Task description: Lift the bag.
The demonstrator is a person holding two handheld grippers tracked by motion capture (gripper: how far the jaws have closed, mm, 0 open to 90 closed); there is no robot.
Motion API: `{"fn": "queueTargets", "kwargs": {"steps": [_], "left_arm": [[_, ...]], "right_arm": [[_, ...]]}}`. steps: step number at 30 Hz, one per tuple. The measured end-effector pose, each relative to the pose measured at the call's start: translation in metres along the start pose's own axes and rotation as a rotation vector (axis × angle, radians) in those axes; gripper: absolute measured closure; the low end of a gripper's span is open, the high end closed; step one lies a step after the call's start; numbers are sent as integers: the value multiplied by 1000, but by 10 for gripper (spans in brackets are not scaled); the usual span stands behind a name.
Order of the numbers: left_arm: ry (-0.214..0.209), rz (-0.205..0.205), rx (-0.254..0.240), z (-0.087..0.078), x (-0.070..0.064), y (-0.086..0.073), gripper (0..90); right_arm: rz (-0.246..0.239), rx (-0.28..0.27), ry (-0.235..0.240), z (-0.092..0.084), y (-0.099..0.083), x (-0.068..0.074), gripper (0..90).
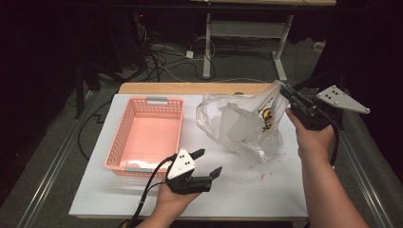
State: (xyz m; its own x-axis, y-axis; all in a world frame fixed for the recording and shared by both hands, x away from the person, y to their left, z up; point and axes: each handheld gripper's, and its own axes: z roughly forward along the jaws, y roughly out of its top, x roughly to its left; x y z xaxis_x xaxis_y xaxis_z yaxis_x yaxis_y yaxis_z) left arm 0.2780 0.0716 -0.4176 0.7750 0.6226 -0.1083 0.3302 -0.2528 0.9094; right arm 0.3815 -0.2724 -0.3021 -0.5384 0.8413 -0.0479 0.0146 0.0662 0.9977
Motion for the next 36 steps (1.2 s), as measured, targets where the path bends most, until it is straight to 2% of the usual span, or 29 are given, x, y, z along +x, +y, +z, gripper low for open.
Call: {"fn": "queueTargets", "kwargs": {"steps": [2,4,8,10,13,19,26,30,36], "left_arm": [[1,-19,6,5,2,-6,180],[18,-10,15,7,3,-7,146],[30,6,17,10,4,-10,123],[29,-7,25,12,4,-11,76],[26,-2,28,13,2,-13,27],[14,-1,30,13,-1,-15,0],[18,-7,15,13,-2,-14,0],[25,-7,21,14,-1,-15,0],[32,1,28,16,-2,-16,0]], "right_arm": [[-6,-3,12,-2,0,3,884],[-16,-9,30,-6,2,6,825],[-3,-44,57,-18,7,10,712],[6,-53,64,-24,9,11,652],[10,-29,68,-32,4,12,561],[4,40,66,-49,-25,9,319],[39,160,41,-61,-70,11,4],[49,223,37,-66,-96,11,0],[58,272,21,-66,-121,12,0]]}}
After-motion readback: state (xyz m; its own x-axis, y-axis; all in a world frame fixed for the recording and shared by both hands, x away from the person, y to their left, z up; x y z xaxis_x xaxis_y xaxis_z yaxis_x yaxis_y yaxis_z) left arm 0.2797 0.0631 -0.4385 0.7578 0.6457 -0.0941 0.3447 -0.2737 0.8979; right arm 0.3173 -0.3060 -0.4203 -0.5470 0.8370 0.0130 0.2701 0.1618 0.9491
